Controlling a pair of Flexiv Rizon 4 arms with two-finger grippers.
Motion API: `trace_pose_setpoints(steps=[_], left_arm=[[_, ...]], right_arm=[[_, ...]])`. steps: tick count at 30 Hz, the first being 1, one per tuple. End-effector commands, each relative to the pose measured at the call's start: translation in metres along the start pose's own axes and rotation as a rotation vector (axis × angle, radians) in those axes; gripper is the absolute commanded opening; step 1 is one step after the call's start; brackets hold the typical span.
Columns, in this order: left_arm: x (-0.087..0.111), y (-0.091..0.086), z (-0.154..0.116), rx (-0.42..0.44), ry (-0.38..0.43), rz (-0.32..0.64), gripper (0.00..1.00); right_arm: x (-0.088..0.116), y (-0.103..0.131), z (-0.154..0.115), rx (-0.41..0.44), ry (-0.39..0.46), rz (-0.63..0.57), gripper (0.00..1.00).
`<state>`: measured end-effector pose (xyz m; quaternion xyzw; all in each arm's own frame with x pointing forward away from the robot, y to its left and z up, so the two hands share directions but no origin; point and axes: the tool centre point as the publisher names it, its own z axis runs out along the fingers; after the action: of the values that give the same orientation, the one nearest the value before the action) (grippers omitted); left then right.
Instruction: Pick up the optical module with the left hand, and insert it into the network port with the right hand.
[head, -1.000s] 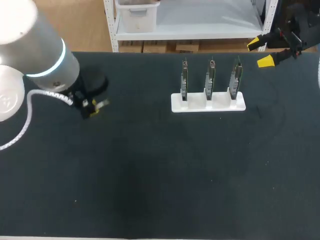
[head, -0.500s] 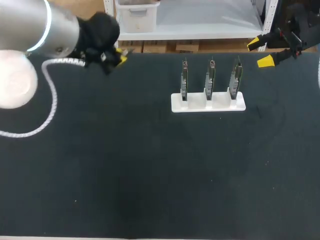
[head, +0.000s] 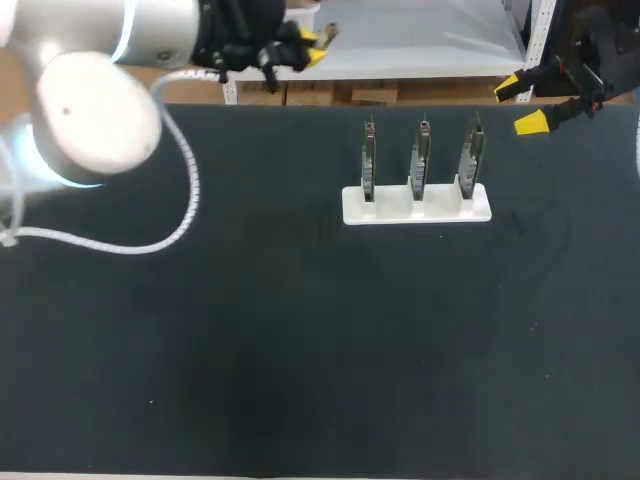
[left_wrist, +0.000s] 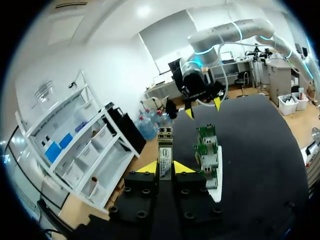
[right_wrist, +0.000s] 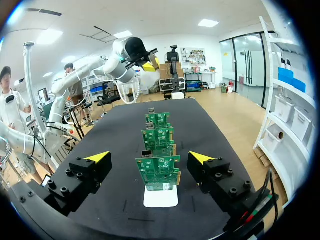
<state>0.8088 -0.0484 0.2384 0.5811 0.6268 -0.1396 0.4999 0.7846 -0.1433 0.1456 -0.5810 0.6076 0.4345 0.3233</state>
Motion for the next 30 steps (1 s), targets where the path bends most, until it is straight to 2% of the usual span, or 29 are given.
trace_pose_setpoints(steps=[1,5,9,15,27,30], left_arm=[[-0.016,0.005,0.035,0.057,-0.160,0.025,0.00],[-0.035,-0.001,0.049,0.092,-0.220,0.038,0.00],[-0.054,-0.010,0.064,0.131,-0.300,0.008,0.00],[-0.077,-0.032,0.086,0.192,-0.374,-0.006,0.00],[-0.103,-0.063,0.116,0.283,-0.465,-0.062,0.00],[-0.108,-0.071,0.123,0.295,-0.466,-0.074,0.00]], right_arm=[[0.000,0.003,0.001,0.007,0.001,-0.001,1.00],[0.000,0.003,0.001,0.007,0.001,-0.001,1.00],[0.000,0.003,0.001,0.007,0.001,-0.001,1.00],[0.000,0.003,0.001,0.007,0.001,-0.001,1.00],[0.000,0.003,0.001,0.007,0.001,-0.001,1.00],[0.000,0.003,0.001,0.007,0.001,-0.001,1.00]])
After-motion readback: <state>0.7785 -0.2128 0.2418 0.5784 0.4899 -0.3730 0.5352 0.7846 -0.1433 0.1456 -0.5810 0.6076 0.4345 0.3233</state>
